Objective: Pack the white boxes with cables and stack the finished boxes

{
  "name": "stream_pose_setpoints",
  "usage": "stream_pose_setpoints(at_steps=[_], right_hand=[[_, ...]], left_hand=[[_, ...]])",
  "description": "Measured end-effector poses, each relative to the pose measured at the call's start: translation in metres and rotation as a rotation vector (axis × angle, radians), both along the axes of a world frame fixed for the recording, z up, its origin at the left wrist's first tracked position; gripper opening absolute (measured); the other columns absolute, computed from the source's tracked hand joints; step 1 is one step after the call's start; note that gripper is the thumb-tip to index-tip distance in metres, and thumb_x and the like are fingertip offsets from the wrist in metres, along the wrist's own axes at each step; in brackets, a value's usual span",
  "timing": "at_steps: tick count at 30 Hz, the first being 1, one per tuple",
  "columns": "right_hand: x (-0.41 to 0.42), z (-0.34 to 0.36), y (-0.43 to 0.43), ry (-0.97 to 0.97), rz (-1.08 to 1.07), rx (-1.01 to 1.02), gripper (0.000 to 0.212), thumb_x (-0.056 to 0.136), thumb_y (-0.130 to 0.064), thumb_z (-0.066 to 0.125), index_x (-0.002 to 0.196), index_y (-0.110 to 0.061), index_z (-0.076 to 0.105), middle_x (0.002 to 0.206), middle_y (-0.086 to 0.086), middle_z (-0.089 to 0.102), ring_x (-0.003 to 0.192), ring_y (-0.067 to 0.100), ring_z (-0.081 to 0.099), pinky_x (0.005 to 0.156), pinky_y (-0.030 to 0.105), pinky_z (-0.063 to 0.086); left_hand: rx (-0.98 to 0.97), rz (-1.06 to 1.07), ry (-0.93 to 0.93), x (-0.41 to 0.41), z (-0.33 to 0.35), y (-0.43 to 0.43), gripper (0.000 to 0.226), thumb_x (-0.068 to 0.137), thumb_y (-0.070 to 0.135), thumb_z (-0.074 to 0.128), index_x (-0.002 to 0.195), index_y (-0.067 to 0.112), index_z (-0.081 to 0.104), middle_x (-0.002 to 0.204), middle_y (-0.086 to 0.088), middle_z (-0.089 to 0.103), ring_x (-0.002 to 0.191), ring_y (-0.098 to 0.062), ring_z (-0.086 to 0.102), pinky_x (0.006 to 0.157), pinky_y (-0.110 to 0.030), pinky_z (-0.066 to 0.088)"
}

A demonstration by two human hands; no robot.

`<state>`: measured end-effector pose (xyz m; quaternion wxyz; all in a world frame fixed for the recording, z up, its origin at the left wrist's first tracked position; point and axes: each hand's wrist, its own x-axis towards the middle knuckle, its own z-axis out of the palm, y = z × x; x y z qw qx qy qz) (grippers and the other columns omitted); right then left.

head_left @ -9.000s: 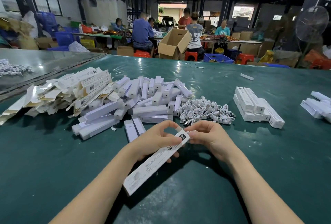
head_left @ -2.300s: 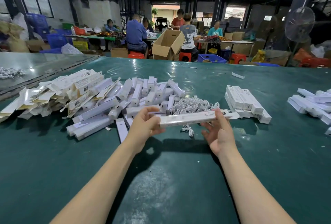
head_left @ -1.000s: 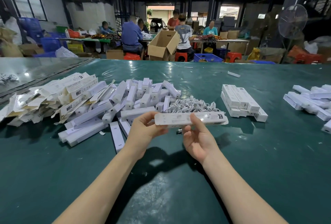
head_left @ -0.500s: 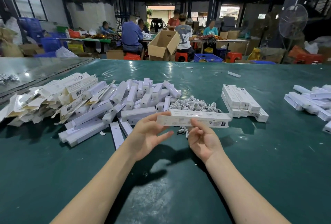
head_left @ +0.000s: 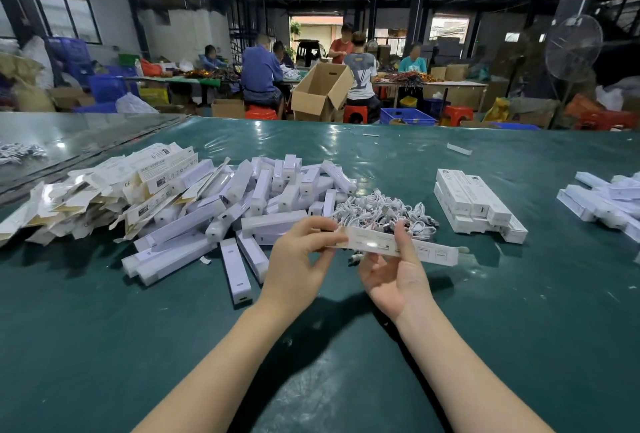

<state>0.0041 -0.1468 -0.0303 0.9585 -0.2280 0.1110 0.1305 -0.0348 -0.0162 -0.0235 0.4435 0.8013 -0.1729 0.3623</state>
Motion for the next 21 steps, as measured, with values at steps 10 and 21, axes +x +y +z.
stream_pose_setpoints(at_steps=[10,21], right_hand=[[0.006,-0.008,-0.016,-0.211,0.205,0.042,0.062,0.009,0.009,0.086,0.066,-0.006,0.068,0.078,0.016,0.07,0.061,0.025,0.066,0.06,0.03,0.056],[0.0,-0.005,-0.01,-0.393,0.335,0.034,0.051,0.024,0.009,0.087,0.069,-0.01,0.071,0.083,0.018,0.07,0.078,0.032,0.069,0.069,0.044,0.057]], left_hand=[[-0.035,0.016,0.285,-0.001,0.004,0.007,0.04,0.077,-0.01,0.05,0.077,0.029,0.058,0.091,0.017,0.054,0.098,-0.003,0.046,0.083,-0.002,0.03],[-0.184,-0.055,0.306,0.003,0.007,0.007,0.021,0.064,0.009,0.037,0.061,0.028,0.046,0.064,0.021,0.048,0.08,-0.001,0.036,0.074,-0.012,0.031]])
